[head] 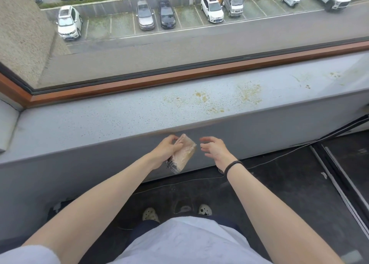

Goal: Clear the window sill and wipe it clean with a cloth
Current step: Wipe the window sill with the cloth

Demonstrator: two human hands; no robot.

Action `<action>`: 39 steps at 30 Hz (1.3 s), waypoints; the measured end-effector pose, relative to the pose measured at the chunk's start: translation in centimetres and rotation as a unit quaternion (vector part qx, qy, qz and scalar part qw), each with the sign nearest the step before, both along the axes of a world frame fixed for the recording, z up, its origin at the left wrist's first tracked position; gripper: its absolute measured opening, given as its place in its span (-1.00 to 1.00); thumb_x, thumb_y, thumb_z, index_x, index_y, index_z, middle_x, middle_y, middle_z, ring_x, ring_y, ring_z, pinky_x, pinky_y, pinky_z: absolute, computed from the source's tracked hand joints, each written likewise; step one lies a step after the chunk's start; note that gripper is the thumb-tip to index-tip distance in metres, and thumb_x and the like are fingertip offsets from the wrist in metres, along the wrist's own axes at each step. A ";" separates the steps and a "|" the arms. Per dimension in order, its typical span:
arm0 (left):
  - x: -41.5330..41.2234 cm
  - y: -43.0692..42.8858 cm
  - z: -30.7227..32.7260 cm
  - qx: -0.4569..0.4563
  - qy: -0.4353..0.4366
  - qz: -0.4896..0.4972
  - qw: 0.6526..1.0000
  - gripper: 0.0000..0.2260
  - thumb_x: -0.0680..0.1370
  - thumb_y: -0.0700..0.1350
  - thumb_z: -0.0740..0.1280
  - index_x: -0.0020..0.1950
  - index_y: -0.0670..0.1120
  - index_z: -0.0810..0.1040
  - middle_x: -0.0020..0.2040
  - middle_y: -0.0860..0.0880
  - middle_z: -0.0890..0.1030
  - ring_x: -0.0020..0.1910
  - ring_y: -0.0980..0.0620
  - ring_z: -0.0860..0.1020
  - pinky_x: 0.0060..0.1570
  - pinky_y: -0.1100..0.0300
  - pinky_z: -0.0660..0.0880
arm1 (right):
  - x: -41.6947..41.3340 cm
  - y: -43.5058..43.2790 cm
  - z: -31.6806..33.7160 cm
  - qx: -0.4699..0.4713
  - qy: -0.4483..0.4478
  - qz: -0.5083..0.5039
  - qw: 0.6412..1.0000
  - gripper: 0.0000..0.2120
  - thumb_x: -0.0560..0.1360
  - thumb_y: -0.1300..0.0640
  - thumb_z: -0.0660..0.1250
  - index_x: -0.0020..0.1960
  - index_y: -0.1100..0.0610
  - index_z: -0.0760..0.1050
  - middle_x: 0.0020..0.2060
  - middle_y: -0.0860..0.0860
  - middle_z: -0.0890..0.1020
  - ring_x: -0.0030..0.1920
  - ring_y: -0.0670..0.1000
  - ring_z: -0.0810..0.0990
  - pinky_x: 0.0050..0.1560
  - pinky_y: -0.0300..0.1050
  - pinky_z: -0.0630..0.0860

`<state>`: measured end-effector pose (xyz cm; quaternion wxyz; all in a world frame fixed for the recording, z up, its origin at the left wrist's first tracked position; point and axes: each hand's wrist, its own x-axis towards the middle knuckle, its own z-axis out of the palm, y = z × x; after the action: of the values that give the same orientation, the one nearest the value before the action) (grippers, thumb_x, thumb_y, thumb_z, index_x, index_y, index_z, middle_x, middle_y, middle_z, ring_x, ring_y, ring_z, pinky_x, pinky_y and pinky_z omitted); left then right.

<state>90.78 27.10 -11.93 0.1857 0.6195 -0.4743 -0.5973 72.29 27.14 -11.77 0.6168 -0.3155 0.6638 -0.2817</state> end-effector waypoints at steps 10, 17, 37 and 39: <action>0.2 -0.8 0.6 0.079 0.028 -0.032 0.996 -0.87 0.62 -0.09 0.20 0.15 -0.03 0.46 0.04 -0.06 0.60 -0.01 -0.04 0.59 -0.04 0.02 0.53 | 0.0 -0.1 0.7 0.000 0.017 0.097 0.995 -0.77 0.51 0.25 0.30 0.14 0.09 0.57 0.08 0.06 0.62 0.13 0.00 0.55 0.20 -0.05 0.36; -0.2 -1.0 2.6 0.061 0.039 -0.123 0.990 -0.73 0.51 -0.01 0.39 0.15 -0.04 0.45 0.05 -0.01 0.61 -0.06 0.04 0.61 -0.26 0.20 0.50 | -0.6 -0.6 1.4 0.018 0.031 0.152 0.988 -0.83 0.44 -0.03 0.42 -0.16 0.07 0.55 -0.05 0.01 0.66 0.10 -0.01 0.56 0.18 -0.03 0.38; 4.9 -9.8 7.2 -0.291 -0.504 -0.006 0.813 -0.82 0.59 -0.18 0.17 0.17 -0.12 0.45 0.09 -0.10 0.54 0.11 -0.11 0.48 -0.04 0.02 0.43 | 2.5 -4.8 3.5 0.092 -0.188 -0.169 0.963 -0.93 0.58 0.27 0.23 -0.07 0.26 0.40 0.22 0.31 0.49 0.24 0.22 0.51 0.25 0.08 0.44; 4.6 -9.2 5.0 -0.278 -0.514 -0.011 0.811 -0.65 0.56 -0.27 0.13 0.33 -0.09 0.39 0.14 -0.12 0.48 0.16 -0.11 0.43 0.02 0.03 0.42 | 2.4 -4.8 3.3 0.092 -0.187 -0.166 0.964 -0.89 0.57 0.24 0.26 0.04 0.29 0.42 0.19 0.31 0.52 0.22 0.22 0.52 0.21 0.08 0.47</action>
<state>95.34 17.93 -6.92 0.0724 0.7525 -0.6536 -0.0359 74.72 22.33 -8.47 0.7010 -0.0846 0.6029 -0.3714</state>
